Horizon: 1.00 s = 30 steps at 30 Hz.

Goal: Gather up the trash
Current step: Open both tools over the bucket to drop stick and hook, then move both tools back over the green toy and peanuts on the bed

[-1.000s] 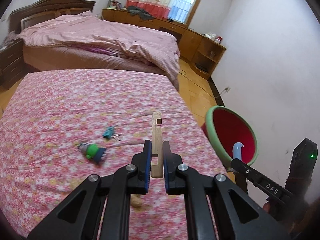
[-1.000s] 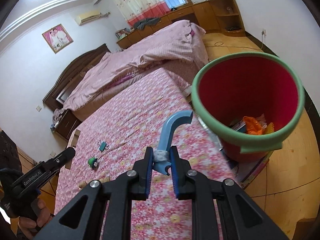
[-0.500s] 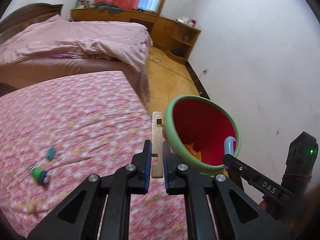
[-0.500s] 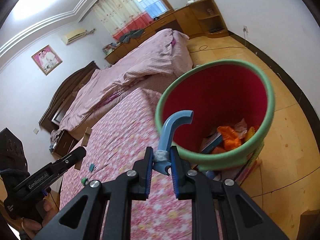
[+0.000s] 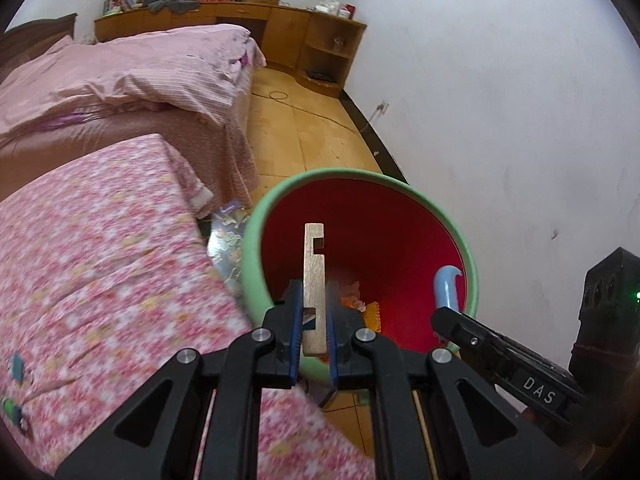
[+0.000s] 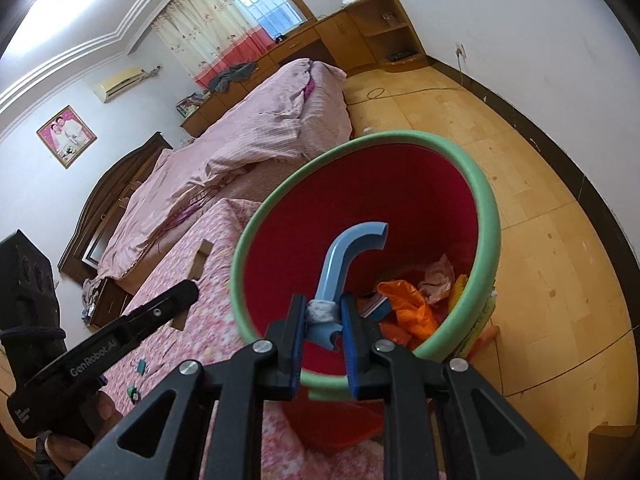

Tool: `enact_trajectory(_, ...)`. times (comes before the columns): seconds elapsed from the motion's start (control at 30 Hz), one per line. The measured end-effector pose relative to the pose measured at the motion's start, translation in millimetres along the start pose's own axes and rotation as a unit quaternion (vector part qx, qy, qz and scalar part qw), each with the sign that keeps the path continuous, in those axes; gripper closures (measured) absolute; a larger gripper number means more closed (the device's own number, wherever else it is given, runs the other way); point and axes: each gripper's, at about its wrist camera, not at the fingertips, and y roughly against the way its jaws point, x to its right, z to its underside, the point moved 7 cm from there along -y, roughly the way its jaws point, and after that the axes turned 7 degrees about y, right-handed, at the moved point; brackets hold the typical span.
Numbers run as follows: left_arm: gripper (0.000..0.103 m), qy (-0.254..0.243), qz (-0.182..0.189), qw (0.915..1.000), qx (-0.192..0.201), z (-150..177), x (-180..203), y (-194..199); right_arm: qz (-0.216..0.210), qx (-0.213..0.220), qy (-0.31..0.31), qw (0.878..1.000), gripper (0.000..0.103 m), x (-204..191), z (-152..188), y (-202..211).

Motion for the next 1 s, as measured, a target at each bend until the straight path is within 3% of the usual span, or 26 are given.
enact_trajectory(0.13, 0.092, -0.005, 0.002, 1.0000, -0.003, -2.3, 5.1, -10.4, -0.002, -0.003, -0.007, 1.000, 0.082, 8.0, -4.5, -7.9)
enact_trajectory(0.2, 0.078, -0.006, 0.000, 0.9999, -0.009, -3.2, 5.0, -15.0, -0.003, -0.002, -0.012, 1.000, 0.079, 11.4, -5.5, -9.3)
enact_trajectory(0.27, 0.074, -0.003, -0.003, 1.0000, -0.007, -4.8, 3.9, -15.9, -0.003, -0.001, -0.019, 1.000, 0.075, 15.9, -6.4, -10.2)
enact_trajectory(0.6, 0.073, 0.017, -0.028, 0.9995, 0.000, 3.6, -12.8, 8.4, -0.011, 0.010, -0.031, 0.999, 0.068, 17.7, -6.4, -1.5)
enact_trajectory(1.0, 0.073, 0.080, -0.059, 0.9944, 0.035, 24.1, -61.2, 69.3, -0.033, 0.017, -0.007, 0.999, 0.067, -25.7, 4.4, 18.7)
